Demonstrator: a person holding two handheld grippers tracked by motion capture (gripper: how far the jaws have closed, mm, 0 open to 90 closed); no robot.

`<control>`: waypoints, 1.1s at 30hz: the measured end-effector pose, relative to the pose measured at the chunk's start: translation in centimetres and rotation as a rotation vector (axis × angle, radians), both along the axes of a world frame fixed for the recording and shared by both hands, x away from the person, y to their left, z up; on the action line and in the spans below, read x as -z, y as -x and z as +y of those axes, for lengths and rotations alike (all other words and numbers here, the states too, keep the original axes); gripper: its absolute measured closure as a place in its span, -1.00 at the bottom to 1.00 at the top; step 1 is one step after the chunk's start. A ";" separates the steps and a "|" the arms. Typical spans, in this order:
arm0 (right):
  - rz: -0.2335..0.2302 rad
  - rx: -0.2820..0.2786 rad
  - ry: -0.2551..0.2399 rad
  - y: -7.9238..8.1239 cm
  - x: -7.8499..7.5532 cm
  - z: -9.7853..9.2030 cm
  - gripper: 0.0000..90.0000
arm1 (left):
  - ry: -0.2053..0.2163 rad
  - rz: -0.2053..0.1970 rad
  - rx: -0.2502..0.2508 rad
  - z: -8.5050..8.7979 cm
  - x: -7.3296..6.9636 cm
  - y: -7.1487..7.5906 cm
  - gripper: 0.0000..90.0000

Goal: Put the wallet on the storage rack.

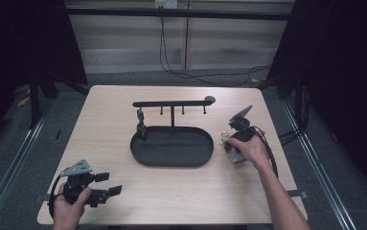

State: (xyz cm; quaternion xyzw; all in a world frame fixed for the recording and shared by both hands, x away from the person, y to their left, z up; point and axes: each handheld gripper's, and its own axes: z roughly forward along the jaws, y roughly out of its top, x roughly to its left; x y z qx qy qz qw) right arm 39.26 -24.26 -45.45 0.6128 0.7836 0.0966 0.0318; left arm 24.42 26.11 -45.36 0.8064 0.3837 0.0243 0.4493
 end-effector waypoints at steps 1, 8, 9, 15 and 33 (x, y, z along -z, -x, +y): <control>-0.007 -0.002 -0.006 0.0 -0.3 0.0 -0.27 | 0.000 -0.001 -0.001 0.0 0.0 0.0 -0.51; -0.015 0.004 -0.016 -0.1 -1.5 -0.2 -0.27 | 0.008 0.003 0.000 0.1 0.0 0.0 -0.51; -0.015 0.003 -0.016 -0.1 -1.6 -0.2 -0.27 | 0.010 0.005 -0.001 0.1 0.0 0.0 -0.51; -0.018 -0.003 -0.040 -0.1 -2.4 -0.3 -0.26 | 0.002 -0.001 -0.003 0.1 0.0 -0.1 -0.51; -0.032 0.010 -0.069 0.6 -3.7 -1.0 -0.26 | 0.002 -0.008 0.018 -0.1 -0.1 0.2 -0.51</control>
